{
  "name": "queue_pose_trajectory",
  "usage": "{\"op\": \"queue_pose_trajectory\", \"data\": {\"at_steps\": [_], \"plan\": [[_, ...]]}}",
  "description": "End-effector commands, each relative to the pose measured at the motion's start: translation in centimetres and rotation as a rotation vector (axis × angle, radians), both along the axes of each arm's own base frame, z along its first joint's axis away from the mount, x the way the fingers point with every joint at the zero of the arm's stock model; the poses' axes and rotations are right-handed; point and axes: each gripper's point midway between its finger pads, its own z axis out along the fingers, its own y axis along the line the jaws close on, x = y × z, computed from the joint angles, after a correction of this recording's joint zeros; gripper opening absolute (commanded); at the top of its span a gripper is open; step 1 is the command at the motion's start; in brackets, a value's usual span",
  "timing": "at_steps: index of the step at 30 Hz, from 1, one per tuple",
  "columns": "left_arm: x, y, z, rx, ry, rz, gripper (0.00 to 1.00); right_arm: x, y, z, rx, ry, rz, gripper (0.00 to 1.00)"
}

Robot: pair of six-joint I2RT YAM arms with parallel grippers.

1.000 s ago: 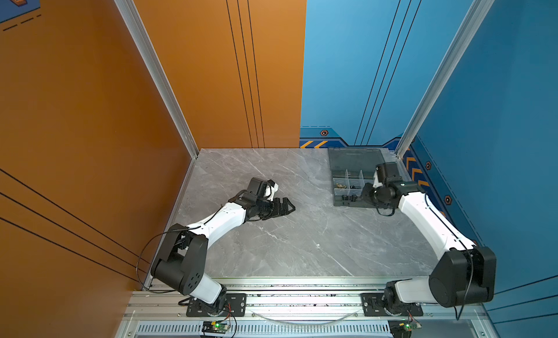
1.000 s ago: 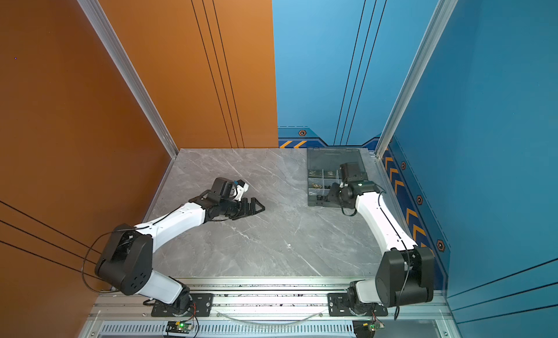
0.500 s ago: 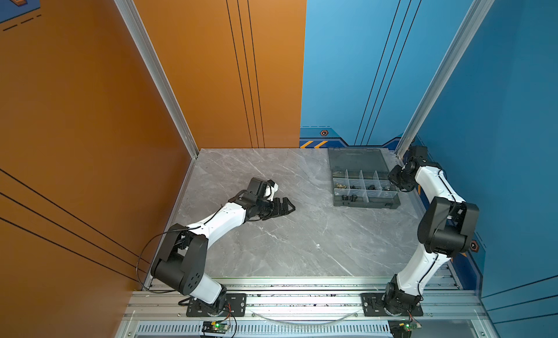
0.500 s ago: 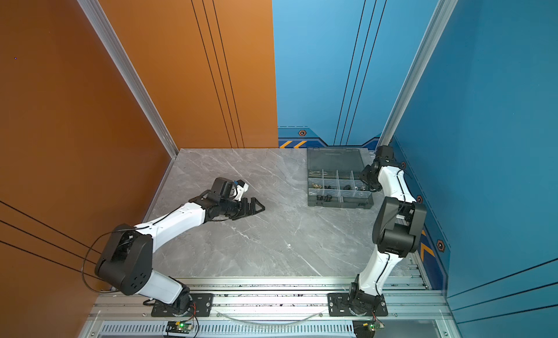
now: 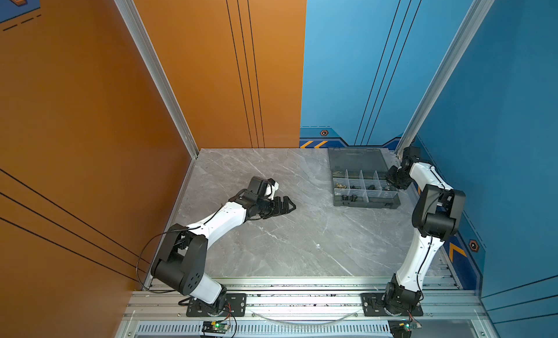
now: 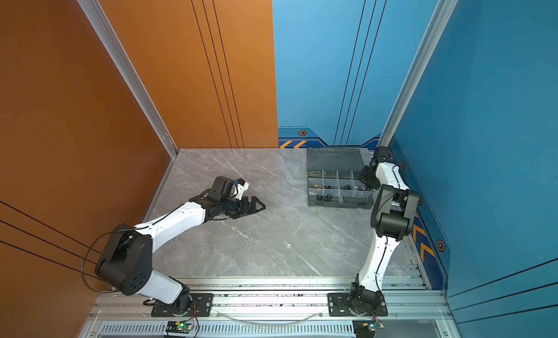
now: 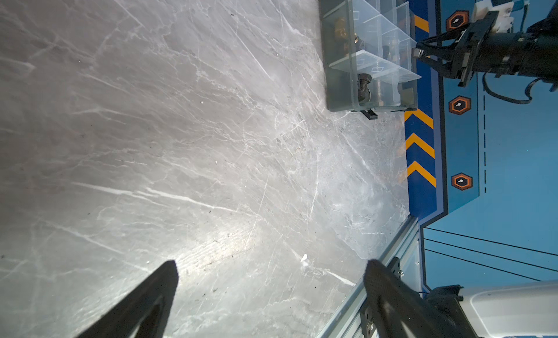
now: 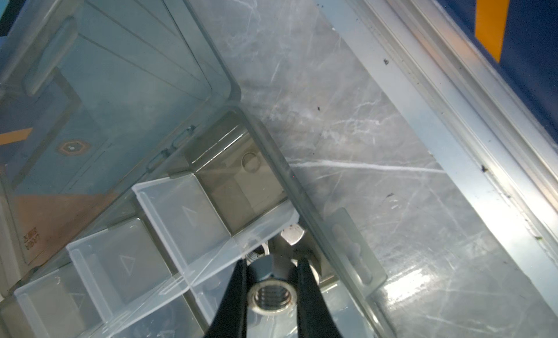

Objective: Sort the screws and nuts into containers
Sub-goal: Place the nut into the container.

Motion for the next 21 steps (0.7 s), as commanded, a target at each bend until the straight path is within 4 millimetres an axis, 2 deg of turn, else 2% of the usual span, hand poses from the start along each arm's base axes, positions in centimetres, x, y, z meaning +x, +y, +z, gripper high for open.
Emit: {"op": "queue_pose_trajectory", "data": {"at_steps": [1, 3, 7, 14, 18, 21], "plan": [[0.3, 0.0, 0.5, 0.013, -0.013, 0.007, 0.98, 0.1, 0.3, -0.2, 0.006, 0.014, 0.031, 0.15], [0.2, 0.0, 0.5, 0.014, -0.012, 0.007, 0.98, 0.0, 0.2, -0.4, 0.003, 0.021, 0.029, 0.27], [0.1, 0.1, 0.6, 0.017, -0.017, 0.006, 0.98, 0.1, 0.4, -0.2, 0.01, 0.019, 0.036, 0.4], [0.3, 0.4, 1.3, 0.029, -0.046, 0.006, 0.98, 0.1, 1.0, 2.6, 0.016, -0.024, 0.077, 0.47], [1.1, 0.7, 2.4, 0.028, -0.1, 0.031, 0.98, -0.9, 2.0, 5.8, 0.019, -0.082, 0.116, 0.49], [1.7, 1.2, 3.1, 0.042, -0.139, 0.056, 0.98, -2.2, 3.4, 7.4, 0.013, -0.109, 0.161, 0.51]]}}
